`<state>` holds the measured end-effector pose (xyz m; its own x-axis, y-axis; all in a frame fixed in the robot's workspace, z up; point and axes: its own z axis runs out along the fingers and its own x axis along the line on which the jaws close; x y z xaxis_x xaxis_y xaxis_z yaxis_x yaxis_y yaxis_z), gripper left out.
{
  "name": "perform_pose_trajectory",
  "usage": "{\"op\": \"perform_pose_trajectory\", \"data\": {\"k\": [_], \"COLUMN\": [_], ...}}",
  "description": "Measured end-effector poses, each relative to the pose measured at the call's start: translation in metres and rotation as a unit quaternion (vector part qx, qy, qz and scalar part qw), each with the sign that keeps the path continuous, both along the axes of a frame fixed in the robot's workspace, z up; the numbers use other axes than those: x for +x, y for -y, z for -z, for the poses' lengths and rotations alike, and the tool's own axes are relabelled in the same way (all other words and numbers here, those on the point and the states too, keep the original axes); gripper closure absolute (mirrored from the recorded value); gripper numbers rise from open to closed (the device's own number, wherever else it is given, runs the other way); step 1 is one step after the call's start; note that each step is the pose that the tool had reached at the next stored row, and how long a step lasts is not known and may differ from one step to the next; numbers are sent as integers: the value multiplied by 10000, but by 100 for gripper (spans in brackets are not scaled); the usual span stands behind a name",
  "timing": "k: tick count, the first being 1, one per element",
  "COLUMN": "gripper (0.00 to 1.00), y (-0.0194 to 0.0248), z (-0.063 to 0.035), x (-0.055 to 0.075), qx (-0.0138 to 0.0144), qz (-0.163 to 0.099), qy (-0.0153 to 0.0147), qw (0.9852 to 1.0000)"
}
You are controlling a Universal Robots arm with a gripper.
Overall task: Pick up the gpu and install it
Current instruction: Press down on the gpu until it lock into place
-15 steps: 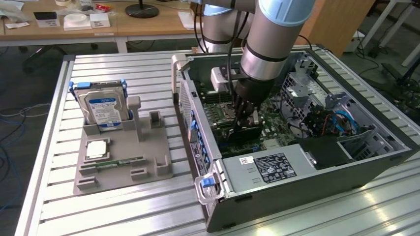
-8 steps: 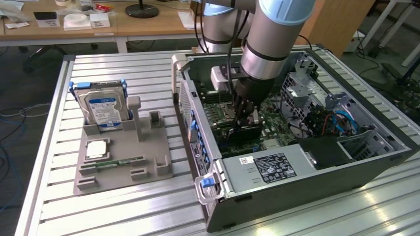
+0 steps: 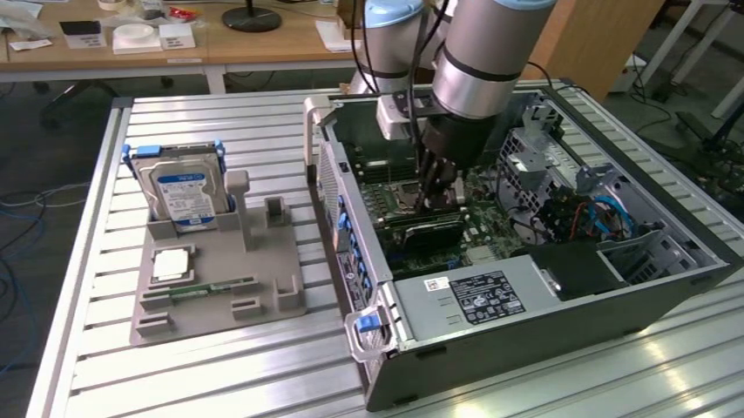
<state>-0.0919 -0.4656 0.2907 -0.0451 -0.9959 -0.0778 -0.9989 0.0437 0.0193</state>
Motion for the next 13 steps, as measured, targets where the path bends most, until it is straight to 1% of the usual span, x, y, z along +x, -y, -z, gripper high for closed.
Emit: {"op": "perform_pose_trajectory", "data": {"k": [7,8,13], "gripper": [89,89,89], "y": [0,0,0], "z": [-171,-184,-186], "x": [0,0,0], "qx": [0,0,0], "qz": [1,0,0], "qy": [0,0,0], "qw": [10000,10000,10000]}}
